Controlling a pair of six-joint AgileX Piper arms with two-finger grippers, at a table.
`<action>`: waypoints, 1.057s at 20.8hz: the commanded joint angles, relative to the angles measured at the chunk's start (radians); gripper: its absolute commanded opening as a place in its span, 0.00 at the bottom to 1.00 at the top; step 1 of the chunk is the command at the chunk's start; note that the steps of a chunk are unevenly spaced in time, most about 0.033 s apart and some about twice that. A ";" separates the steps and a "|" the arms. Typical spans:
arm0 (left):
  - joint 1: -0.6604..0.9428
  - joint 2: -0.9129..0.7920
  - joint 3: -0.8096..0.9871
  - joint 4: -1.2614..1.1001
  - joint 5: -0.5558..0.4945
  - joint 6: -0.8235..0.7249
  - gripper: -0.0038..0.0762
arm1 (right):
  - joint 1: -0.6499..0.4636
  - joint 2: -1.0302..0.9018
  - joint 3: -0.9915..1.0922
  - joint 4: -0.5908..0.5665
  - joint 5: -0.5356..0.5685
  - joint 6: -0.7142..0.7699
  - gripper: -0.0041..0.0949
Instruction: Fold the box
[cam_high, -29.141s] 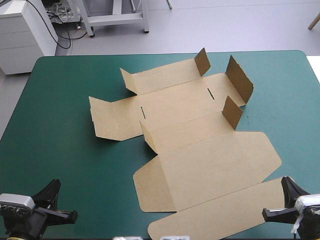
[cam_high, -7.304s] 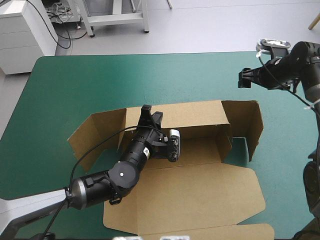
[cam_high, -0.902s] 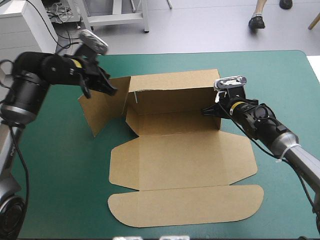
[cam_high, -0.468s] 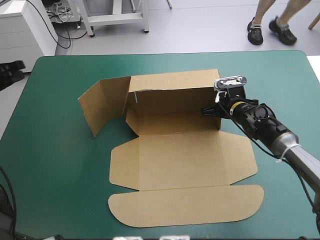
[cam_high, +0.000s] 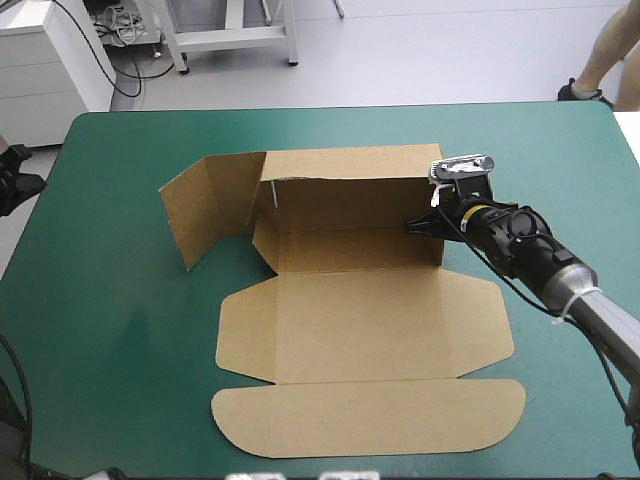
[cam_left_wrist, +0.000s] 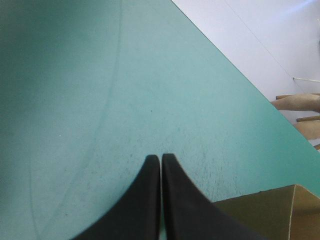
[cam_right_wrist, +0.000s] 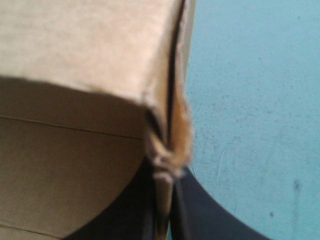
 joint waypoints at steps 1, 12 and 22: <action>0.001 -0.044 -0.023 -0.076 -0.030 0.000 0.04 | -0.005 -0.035 -0.100 -0.008 0.057 -0.003 0.03; 0.001 -0.044 -0.021 -0.076 -0.051 0.002 0.04 | -0.005 0.009 -0.607 0.156 0.725 -0.069 0.03; 0.001 -0.044 -0.020 -0.076 -0.077 -0.005 0.04 | -0.005 0.004 -0.411 0.370 0.819 -0.118 0.04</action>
